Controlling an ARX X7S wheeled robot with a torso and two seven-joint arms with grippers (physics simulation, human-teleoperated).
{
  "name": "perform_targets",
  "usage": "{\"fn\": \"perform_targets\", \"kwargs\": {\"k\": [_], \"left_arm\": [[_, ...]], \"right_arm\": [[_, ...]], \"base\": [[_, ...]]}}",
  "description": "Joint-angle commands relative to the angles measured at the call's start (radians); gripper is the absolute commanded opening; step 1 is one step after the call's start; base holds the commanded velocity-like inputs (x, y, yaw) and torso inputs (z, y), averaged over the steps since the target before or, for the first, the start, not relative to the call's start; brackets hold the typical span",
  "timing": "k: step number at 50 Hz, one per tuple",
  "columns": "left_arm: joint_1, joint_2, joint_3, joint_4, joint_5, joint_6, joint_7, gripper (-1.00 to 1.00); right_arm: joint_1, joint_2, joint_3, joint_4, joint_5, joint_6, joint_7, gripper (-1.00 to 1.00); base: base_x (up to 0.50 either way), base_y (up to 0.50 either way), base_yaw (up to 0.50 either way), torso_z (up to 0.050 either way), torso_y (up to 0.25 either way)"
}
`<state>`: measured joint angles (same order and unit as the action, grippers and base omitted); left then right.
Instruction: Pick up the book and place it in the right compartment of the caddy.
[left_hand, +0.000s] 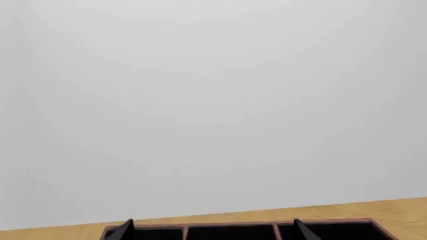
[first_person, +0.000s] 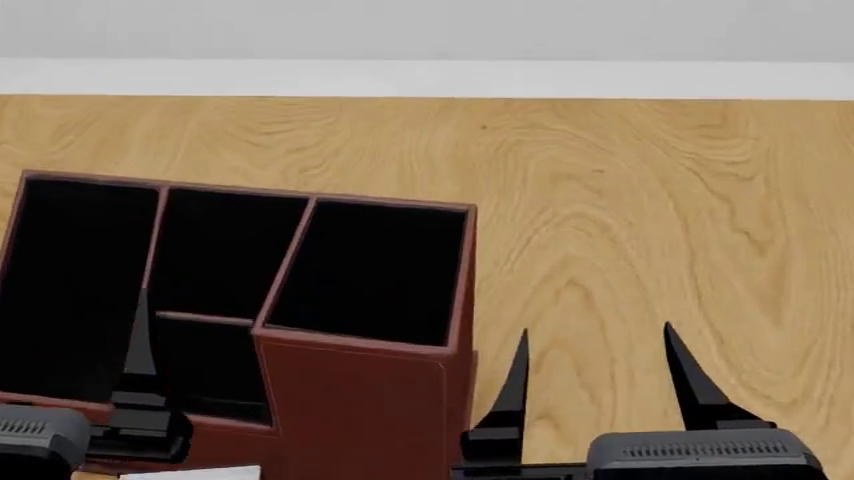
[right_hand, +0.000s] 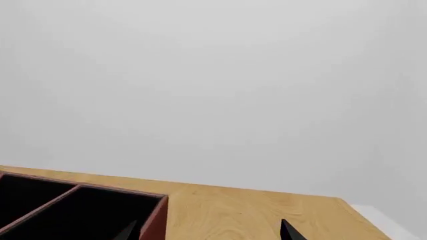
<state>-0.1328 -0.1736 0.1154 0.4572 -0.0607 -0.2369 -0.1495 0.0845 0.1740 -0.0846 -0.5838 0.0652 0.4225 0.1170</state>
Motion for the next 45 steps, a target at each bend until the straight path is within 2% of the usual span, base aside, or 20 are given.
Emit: {"fn": "perform_targets", "kwargs": {"k": [1,3,7,16,30,45], "left_arm": [[-0.003,-0.008,0.003,0.002,-0.005,-0.002,-0.009,1.00],[-0.003,-0.009,0.006,-0.001,-0.005,0.003,-0.009,1.00],[-0.003,-0.013,0.004,0.006,-0.010,0.000,-0.012,1.00],[0.009,-0.017,0.012,0.015,-0.015,0.003,-0.017,1.00],[0.032,-0.030,-0.003,0.027,-0.040,0.024,-0.023,1.00],[0.045,-0.038,0.001,0.031,-0.055,0.033,-0.029,1.00]], "right_arm": [[0.018,0.000,0.013,0.018,0.036,0.022,0.001,1.00],[0.016,0.024,-0.039,0.029,-0.062,-0.009,0.032,1.00],[0.012,0.031,-0.044,0.036,-0.083,-0.020,0.052,1.00],[0.007,0.032,-0.040,0.034,-0.050,-0.052,0.044,1.00],[-0.011,0.034,-0.076,-0.059,-0.074,0.032,0.074,1.00],[-0.001,0.042,-0.098,-0.045,-0.078,0.028,0.083,1.00]], "base": [[-0.08,0.00,0.00,0.000,0.017],[0.01,0.00,0.00,0.000,0.000],[0.00,0.00,0.23,0.000,0.000],[0.00,0.00,0.50,0.000,0.000],[0.00,0.00,0.50,0.000,0.000],[0.00,0.00,0.50,0.000,0.000]]}}
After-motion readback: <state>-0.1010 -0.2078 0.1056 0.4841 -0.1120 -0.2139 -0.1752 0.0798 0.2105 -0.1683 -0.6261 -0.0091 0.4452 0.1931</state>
